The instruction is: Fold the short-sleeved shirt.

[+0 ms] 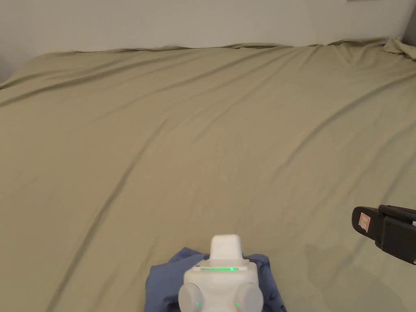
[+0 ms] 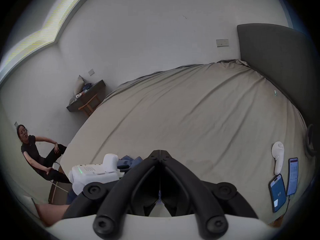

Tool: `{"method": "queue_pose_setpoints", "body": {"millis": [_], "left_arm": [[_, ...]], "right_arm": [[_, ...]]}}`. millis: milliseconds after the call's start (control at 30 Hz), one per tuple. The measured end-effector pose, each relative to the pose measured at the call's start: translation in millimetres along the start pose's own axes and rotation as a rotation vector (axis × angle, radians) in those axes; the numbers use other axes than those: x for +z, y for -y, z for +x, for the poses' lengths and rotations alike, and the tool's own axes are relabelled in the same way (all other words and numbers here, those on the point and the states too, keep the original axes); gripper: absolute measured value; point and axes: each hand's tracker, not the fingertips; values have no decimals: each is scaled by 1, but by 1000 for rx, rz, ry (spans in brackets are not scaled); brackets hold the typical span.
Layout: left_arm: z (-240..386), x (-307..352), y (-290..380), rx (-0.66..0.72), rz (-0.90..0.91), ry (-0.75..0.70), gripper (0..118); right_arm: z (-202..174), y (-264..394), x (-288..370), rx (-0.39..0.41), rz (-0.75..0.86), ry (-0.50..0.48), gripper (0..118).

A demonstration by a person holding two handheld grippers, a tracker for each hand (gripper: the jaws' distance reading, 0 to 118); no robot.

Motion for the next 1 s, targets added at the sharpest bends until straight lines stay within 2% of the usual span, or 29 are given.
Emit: {"method": "queue_pose_setpoints", "body": {"millis": [33,67,100,133,167,267,333,367,400,467,500,533,600,633,733,867,933,1000], "left_arm": [[-1,-1,0,4,-6,13,72],[-3,-3,-1,3,-3,60,72],[-2,-4,-3,-5,-34,172,103],[-2,-2,-7,2,-115,260,118],[-7,6,-11,15,-158,324,118],[-42,58,-19,168,48,425,118],[-78,83,-25,179,123,409,118],[-88,96,-24,156,128,337,118],[-100,102,-24,116,147,222,111],[-108,99,-21,21,183,-14,4],[-107,95,-19,-14,152,-64,0],[-107,88,-15,6,110,-42,0],[-99,76,-10,74,57,170,0],[-86,69,-7,73,40,206,0],[-28,52,6,-96,46,217,0],[34,20,18,-177,-39,260,0],[52,3,25,-203,-86,202,0],[61,0,32,-263,-19,149,0]], "right_arm": [[0,0,-1,2,-3,-1,3],[-1,0,-2,2,-5,-5,3],[-2,0,-4,2,-7,-10,3],[-3,1,-4,2,-7,-15,3],[-4,1,-4,3,-5,-18,3],[-4,0,2,3,17,-41,3],[-2,0,7,5,31,-49,3],[0,0,8,4,37,-53,3],[1,1,10,0,41,-56,3],[4,2,10,-25,46,-57,3],[6,2,10,-37,48,-60,3],[5,3,10,-46,48,-59,3],[5,5,9,-54,46,-51,3],[3,7,9,-55,42,-50,3],[-1,9,10,-42,27,-50,3],[-4,9,10,-24,11,-47,3],[-6,9,11,-22,9,-45,3],[-6,9,13,-17,10,-51,3]]}}
